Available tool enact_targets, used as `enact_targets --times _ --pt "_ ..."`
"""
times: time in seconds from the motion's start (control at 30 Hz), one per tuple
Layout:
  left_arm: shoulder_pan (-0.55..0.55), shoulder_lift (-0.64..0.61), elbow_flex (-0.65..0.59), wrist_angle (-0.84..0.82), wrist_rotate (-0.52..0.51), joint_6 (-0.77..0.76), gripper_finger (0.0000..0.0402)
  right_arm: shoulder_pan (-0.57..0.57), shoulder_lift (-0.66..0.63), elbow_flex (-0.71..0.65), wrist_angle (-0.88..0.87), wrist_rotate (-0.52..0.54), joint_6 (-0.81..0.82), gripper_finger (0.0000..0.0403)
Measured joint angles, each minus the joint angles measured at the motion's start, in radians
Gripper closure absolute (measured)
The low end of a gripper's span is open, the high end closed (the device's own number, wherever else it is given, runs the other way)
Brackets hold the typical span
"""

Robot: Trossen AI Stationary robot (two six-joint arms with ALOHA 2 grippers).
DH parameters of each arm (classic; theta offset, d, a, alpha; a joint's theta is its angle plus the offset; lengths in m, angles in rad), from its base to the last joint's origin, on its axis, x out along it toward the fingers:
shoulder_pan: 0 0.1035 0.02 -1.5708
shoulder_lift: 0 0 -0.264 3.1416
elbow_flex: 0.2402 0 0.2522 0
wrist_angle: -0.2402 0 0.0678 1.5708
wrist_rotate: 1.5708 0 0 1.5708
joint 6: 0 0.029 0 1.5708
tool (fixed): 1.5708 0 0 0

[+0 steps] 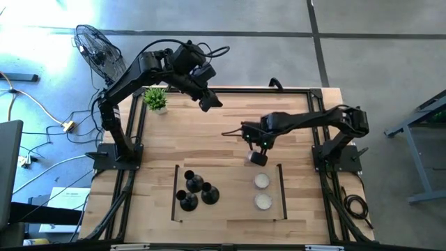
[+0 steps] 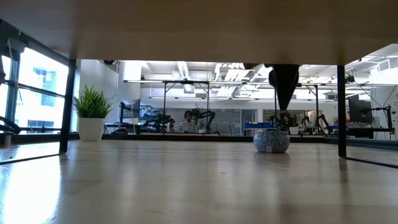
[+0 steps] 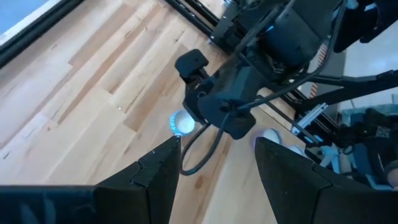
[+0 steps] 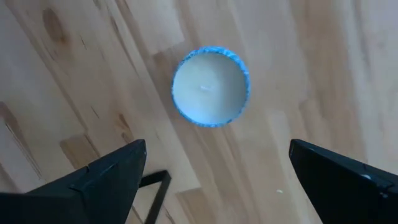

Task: Pick & Place candle stick holders
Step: Put the blue scented candle on the shelf

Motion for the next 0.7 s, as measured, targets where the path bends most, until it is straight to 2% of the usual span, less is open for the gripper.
enact_targets --times 0.33,0.53,0.7 --pt "0.000 0.000 0.000 0.000 -0.001 -0.052 0.0197 0.037 0.000 -0.022 0.085 -0.034 0.005 0.0013" --pt "0.000 0.000 0.000 0.000 0.000 -0.081 0.0197 0.058 0.000 -0.025 0.073 0.037 -0.016 0.0013" --pt "0.000 0.000 0.000 0.000 -0.001 -0.082 0.0197 0.052 -0.001 -0.058 0.120 0.001 -0.026 0.0013"
